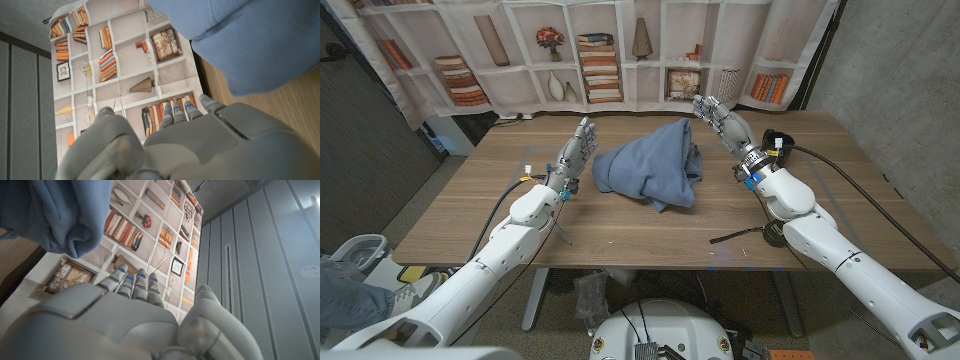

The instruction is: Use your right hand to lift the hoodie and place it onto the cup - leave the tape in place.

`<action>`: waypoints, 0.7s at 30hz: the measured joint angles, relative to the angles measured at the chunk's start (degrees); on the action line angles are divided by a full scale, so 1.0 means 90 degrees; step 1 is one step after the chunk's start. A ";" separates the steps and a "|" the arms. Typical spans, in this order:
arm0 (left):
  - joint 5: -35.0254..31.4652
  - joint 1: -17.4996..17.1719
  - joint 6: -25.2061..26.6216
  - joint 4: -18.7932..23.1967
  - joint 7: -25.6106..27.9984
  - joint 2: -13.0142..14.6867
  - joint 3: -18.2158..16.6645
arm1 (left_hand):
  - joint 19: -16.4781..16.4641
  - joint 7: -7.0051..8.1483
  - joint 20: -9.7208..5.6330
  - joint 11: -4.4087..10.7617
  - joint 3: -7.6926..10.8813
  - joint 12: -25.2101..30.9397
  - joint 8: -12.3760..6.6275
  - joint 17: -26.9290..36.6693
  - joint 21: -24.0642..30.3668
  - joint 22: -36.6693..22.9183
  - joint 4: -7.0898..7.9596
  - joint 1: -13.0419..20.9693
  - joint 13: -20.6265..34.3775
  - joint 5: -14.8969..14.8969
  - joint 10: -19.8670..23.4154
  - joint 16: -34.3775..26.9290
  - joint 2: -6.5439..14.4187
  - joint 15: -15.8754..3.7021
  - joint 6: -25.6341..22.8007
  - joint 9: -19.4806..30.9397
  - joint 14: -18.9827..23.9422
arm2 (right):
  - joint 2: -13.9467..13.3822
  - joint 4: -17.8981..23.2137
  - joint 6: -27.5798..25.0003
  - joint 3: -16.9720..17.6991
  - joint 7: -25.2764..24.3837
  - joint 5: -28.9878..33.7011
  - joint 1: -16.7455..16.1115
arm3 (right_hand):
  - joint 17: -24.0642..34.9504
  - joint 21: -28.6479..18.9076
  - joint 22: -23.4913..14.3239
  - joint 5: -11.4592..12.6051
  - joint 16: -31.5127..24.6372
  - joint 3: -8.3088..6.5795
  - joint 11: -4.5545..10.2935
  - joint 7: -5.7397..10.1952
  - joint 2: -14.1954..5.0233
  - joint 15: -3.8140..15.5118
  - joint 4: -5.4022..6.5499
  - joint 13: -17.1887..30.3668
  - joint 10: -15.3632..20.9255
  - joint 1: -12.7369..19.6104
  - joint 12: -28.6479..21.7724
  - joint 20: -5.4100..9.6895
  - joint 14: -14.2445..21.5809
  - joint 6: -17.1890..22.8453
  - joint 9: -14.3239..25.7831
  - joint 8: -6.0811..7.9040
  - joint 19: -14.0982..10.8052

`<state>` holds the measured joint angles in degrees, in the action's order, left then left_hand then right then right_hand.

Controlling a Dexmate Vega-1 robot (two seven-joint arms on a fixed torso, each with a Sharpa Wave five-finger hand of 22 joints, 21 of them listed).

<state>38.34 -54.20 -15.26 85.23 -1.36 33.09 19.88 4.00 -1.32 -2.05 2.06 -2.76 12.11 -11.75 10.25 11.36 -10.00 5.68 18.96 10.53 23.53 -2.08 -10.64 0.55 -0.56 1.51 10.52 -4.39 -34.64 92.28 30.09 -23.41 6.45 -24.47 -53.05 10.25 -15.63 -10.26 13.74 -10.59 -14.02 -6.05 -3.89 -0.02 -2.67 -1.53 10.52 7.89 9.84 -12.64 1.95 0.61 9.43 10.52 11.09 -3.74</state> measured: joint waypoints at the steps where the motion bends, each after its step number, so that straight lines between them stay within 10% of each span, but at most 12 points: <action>1: 0.0002 -0.0007 -0.0018 0.0011 0.0022 0.0004 -0.0004 | 0.0000 0.0023 0.0000 0.0000 0.0000 0.0000 0.0000 0.0000 0.0000 0.0000 0.0000 0.0000 0.0000 0.0000 0.0000 0.0000 0.0000 0.0000 -0.0023 0.0000 0.0000 | 0.0000 0.0008 0.0008 -0.0010 -0.0009 0.0018 0.0005 | 0.0000 0.0000 0.0000 0.0000 0.0000 -0.0006 0.0000 0.0003 -0.0001 0.0000 -0.0006 0.0000 0.0000 0.0001 0.0000 0.0000 0.0000 0.0003 0.0000 0.0000 0.0000; 21: 0.0034 -0.0072 -0.0109 -0.0010 -0.0062 0.0060 -0.0062 | 0.0001 0.0000 0.0001 0.0000 0.0001 0.0000 0.0000 0.0000 0.0000 0.0000 0.0000 0.0026 0.0000 0.0000 0.0044 0.0000 -0.0026 0.0000 -0.0067 0.0000 0.0000 | -0.0076 0.0302 0.0078 0.0021 -0.0512 0.0771 -0.0138 | 0.0000 0.0049 0.0000 0.0000 0.0000 0.0011 0.0012 0.0024 -0.0033 0.0000 -0.0023 0.0000 0.0011 0.0033 0.0000 0.0023 0.0000 0.0024 0.0000 0.0000 -0.0023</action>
<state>38.65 -54.85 -16.24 85.14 -1.92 33.63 19.32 4.01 -1.33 -2.04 2.06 -2.75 12.11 -11.75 10.25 11.36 -10.00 5.68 19.19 10.52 23.52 -1.68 -10.64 0.31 -0.56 0.91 10.52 -4.39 -35.32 94.99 30.80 -23.22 1.84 -17.53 -54.29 10.25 -15.19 -10.26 13.74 -10.59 -13.92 -5.93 -3.68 -0.32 -2.67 -1.73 10.52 8.00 10.14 -12.64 2.16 0.61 9.64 10.52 11.09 -3.95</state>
